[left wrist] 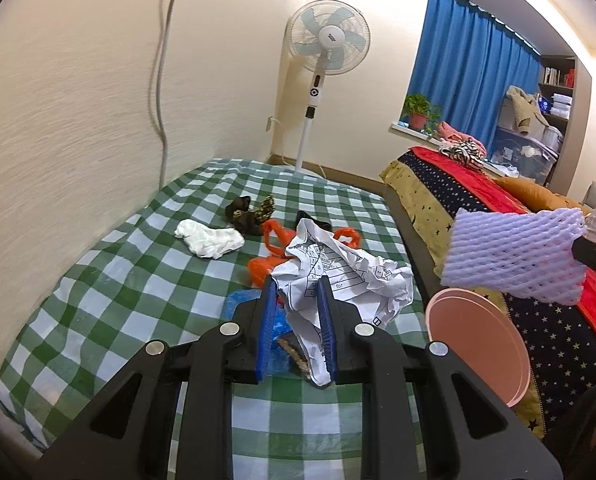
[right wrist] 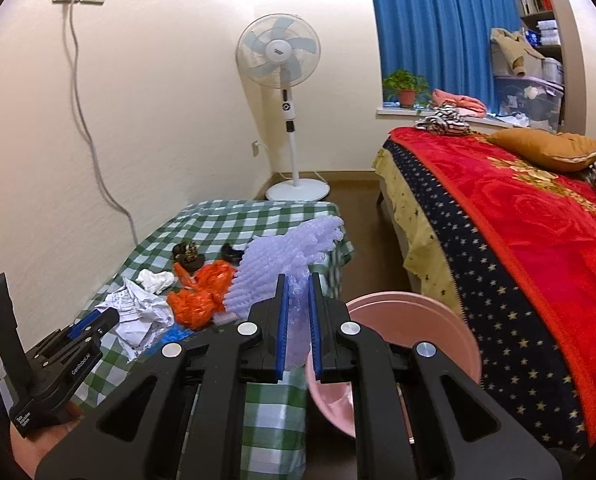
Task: Collect trash
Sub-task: 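Carry the foam net with the right tool while the left carries the paper to the bin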
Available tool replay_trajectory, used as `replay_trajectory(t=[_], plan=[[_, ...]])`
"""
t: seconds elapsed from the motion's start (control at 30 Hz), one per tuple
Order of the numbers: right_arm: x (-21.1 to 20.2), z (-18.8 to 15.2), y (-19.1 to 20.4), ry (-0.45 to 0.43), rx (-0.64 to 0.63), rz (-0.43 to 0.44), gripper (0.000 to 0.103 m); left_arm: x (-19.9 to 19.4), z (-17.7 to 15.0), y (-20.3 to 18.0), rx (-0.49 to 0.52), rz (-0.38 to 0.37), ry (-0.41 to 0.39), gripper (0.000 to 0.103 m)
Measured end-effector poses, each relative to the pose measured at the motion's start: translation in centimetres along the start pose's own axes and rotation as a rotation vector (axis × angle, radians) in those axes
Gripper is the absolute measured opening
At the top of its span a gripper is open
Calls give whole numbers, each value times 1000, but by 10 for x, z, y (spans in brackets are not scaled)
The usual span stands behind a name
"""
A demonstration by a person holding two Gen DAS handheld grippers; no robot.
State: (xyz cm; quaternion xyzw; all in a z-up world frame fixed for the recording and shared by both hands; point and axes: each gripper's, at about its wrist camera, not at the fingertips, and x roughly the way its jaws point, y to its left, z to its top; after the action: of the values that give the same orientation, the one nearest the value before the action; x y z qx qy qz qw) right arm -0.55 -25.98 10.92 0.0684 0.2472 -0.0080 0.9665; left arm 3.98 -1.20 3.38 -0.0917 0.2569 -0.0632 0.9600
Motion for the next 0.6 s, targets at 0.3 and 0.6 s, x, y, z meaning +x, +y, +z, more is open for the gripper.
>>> replay_trajectory(t=[0.3,0.6], plan=[[1,1,-36,-13,38,-64,10,6,-2,-19,28,-29,7,21],[13,-8,-60,-2,81,-111,10,15,-4,-30,50,-43,19,21]])
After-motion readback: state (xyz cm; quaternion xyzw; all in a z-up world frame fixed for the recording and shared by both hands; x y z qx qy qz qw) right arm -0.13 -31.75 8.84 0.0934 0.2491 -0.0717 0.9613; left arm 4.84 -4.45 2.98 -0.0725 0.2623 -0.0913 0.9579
